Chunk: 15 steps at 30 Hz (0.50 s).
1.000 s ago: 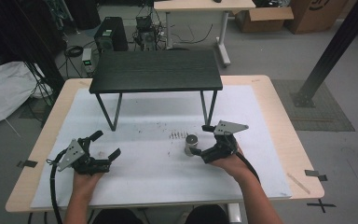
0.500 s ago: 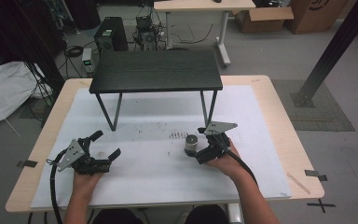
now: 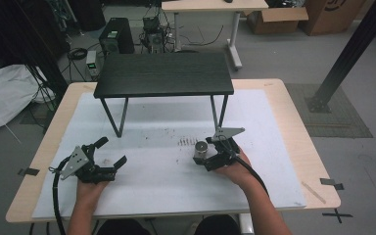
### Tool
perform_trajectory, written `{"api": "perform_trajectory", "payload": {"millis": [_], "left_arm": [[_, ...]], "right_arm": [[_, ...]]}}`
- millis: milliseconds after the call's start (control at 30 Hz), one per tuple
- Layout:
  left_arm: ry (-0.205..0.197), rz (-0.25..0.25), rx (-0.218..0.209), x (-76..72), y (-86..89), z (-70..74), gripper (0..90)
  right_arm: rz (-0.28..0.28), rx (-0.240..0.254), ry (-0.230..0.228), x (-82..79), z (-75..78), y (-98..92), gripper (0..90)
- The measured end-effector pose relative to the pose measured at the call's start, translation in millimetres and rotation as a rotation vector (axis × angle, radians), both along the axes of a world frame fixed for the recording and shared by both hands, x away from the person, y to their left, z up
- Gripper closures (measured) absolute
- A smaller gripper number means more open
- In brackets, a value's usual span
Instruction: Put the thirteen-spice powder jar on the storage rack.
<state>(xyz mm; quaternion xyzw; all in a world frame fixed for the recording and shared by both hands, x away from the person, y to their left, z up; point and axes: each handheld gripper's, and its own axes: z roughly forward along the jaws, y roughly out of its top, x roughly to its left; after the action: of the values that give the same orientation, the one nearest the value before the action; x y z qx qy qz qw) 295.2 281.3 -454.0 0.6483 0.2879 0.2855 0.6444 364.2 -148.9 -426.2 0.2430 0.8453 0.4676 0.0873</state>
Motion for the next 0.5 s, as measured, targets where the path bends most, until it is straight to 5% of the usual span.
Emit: {"api": "perform_trajectory", "payload": {"millis": [500], "left_arm": [[-0.002, 0.003, 0.0, 0.0, 0.1, 0.0, 0.2]], "right_arm": [[-0.013, -0.011, 0.004, -0.3, 3.3, 0.6, 30.9]]}}
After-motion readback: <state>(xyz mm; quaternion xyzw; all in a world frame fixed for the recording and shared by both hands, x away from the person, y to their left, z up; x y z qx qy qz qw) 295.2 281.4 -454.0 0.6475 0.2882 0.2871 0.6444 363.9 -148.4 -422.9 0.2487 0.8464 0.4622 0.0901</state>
